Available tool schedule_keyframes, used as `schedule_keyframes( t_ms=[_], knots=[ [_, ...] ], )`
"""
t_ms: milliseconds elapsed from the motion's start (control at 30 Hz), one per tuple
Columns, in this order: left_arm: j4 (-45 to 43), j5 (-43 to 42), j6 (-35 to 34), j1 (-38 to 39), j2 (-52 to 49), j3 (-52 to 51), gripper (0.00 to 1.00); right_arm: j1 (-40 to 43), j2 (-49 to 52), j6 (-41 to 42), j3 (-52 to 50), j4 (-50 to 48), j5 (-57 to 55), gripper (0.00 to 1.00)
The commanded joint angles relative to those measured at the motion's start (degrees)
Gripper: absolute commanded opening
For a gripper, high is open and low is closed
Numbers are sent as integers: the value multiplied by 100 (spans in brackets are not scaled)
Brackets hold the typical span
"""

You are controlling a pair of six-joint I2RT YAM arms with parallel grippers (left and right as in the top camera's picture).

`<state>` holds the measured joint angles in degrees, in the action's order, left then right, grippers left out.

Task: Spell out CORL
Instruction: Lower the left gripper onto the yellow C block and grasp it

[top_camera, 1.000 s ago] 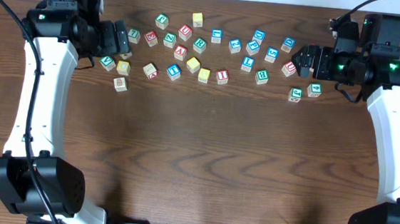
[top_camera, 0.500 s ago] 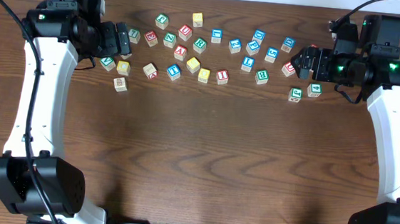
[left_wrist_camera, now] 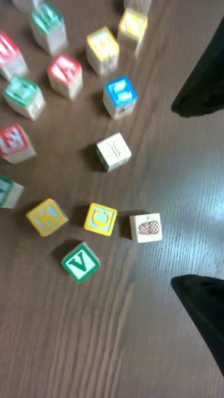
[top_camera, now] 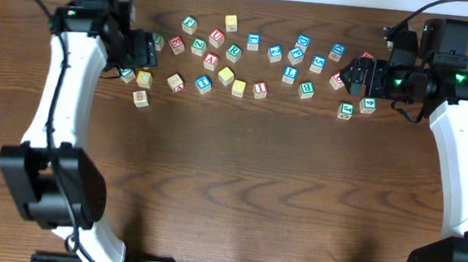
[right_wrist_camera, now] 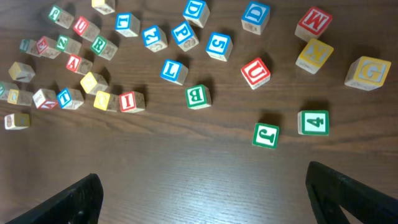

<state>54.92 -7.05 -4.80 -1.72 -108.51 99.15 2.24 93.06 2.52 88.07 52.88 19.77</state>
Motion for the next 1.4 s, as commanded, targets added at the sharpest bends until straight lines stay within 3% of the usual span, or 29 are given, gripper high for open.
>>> schedule_keyframes(
  t_ms=[0,200,1367],
  knots=[
    [-2,402,50,151,-245,142,76,26,-11,-2,127,31,74,99],
    [-35,621,-162,240,-697,142,68,28,-11,-2,127,31,74,99],
    [-678,693,-234,240,-1209,-4,68,24,-11,-4,127,72,70,99]
  ],
)
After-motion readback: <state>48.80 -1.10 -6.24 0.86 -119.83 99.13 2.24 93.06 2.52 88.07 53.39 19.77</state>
